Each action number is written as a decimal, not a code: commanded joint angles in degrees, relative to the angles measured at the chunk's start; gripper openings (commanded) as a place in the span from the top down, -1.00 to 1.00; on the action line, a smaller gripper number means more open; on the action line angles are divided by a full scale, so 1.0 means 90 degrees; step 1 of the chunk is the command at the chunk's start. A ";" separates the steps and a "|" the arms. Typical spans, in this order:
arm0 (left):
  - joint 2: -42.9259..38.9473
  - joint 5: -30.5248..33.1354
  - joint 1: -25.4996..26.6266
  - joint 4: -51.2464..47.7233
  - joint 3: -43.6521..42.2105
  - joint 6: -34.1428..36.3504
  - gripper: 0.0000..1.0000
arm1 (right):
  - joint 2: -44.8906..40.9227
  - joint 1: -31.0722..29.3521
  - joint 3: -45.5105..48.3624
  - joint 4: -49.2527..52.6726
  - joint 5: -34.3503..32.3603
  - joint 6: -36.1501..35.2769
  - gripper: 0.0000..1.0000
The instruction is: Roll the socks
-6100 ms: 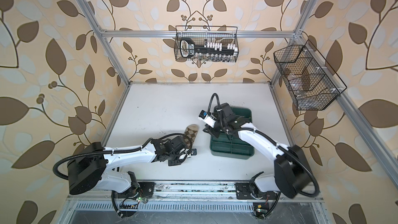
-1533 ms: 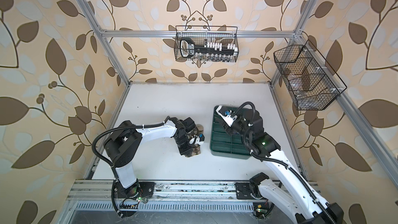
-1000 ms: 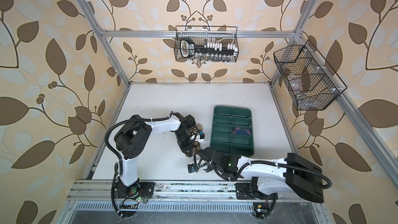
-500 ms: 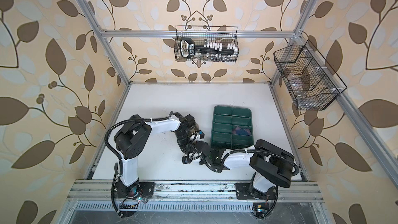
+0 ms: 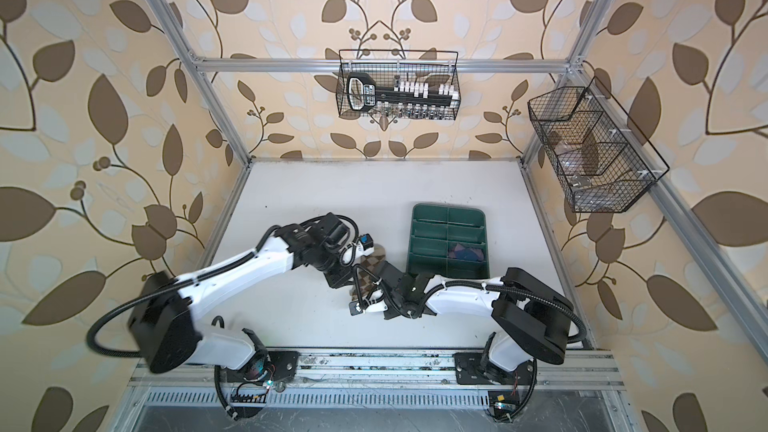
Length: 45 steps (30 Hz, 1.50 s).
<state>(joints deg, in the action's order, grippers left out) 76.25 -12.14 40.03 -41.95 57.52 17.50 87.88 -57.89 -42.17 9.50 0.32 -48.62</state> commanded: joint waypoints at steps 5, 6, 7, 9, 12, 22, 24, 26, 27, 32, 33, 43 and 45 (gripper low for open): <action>-0.3382 0.2176 -0.0044 0.1066 -0.1423 -0.0653 -0.98 | 0.0666 0.0479 -0.1340 0.2812 0.2102 0.0239 1.00; -0.3773 0.2200 -0.0044 0.1071 -0.1561 -0.0598 -0.98 | 0.0834 0.0573 -0.1525 0.3110 0.2302 0.0163 1.00; -0.4051 0.2359 -0.0044 0.1081 -0.1656 -0.0680 -0.98 | 0.0954 0.0657 -0.1657 0.3286 0.2441 0.0141 1.00; -0.4575 0.2548 -0.0039 0.1147 -0.1882 -0.0831 -0.98 | 0.1236 0.0927 -0.1916 0.3714 0.2938 0.0068 1.00; -0.4861 0.2085 -0.0044 0.0931 -0.1817 -0.0670 -0.98 | 0.1720 0.1304 -0.2318 0.4197 0.3481 -0.0143 1.00; -0.3446 0.1444 0.0899 -0.0154 -0.0783 0.1059 -0.43 | 0.3036 0.1962 -0.3541 0.5203 0.3842 0.0008 1.00; -0.3282 0.2505 0.1924 0.0109 -0.0996 0.1392 -0.47 | 0.3122 0.2103 -0.3626 0.5143 0.3650 0.0012 1.00; -0.2994 0.3350 0.2771 0.0488 -0.1316 0.1701 -0.53 | 0.3174 0.2200 -0.3649 0.5117 0.3504 0.0007 1.00; -0.2806 0.3545 0.3055 0.0714 -0.1477 0.1823 -0.55 | 0.3203 0.2260 -0.3653 0.5100 0.3476 -0.0008 1.00; -0.1582 0.3568 0.3575 0.1759 -0.1793 0.1973 -0.82 | 0.3239 0.2362 -0.3646 0.5107 0.3489 -0.0047 1.00; -0.1333 0.3537 0.3591 0.2018 -0.1792 0.1946 -0.81 | 0.3229 0.2361 -0.3637 0.5099 0.3489 -0.0047 1.00; 0.0886 0.3678 0.3524 0.3524 -0.1612 0.1817 -0.42 | 0.3090 0.2356 -0.3641 0.5083 0.3597 -0.0028 1.00; 0.1182 0.3560 0.3399 0.3352 -0.1504 0.1738 -0.20 | 0.3084 0.2355 -0.3654 0.5097 0.3621 -0.0027 1.00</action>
<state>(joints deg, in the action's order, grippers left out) 84.47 20.03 71.68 -13.63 41.67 33.71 114.67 -36.95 -74.59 54.33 34.96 -48.05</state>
